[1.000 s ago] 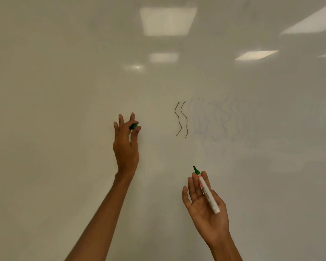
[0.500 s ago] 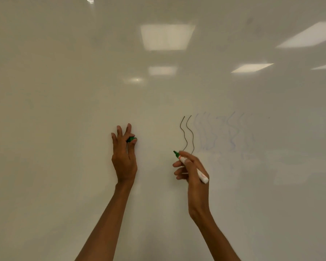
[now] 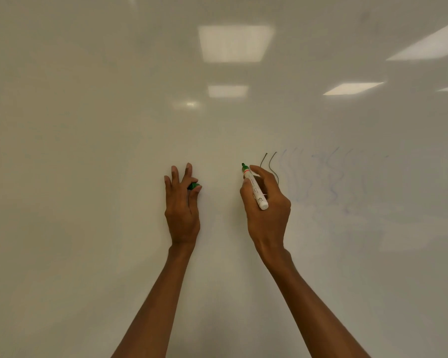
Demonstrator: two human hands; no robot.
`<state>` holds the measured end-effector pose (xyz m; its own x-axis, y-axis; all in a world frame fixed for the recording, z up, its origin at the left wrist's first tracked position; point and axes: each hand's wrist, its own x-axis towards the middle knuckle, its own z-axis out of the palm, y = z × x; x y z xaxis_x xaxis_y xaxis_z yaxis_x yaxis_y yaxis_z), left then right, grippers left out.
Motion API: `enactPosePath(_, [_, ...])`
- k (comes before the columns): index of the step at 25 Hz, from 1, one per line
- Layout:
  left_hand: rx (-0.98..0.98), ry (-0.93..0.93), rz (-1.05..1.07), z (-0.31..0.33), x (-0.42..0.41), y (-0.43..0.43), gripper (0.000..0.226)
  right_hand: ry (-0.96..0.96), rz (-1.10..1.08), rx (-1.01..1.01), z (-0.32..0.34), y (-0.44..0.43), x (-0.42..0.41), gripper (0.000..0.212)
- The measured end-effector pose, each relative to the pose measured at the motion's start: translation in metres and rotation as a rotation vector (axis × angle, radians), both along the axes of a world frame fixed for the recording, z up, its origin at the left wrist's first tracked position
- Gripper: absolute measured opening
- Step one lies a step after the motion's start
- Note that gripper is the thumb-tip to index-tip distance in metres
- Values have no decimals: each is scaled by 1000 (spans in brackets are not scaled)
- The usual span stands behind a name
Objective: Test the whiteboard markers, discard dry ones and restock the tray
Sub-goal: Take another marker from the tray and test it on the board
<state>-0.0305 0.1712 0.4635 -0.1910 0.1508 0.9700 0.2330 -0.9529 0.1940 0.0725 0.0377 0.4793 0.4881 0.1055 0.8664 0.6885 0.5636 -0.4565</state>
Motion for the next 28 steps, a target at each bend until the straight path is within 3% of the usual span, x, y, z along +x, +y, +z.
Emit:
enactPosePath(5, [-79, 2, -16, -3, 1, 5, 49, -37, -120, 11, -1, 0, 1, 24])
enactPosePath(10, [23, -21, 10, -1, 1, -3, 47, -141, -250, -2, 8, 2, -1, 26])
enactPosePath(21, [-59, 13, 24, -6, 1, 7, 51, -203, -574, -4, 16, 23, -8, 20])
enactPosePath(25, [-1, 9, 37, -6, -1, 7, 47, -388, -613, -75, -14, 21, -14, 25])
enactPosePath(28, [1, -10, 45, -7, 0, 6, 45, -289, -648, -96, -61, 11, -10, 17])
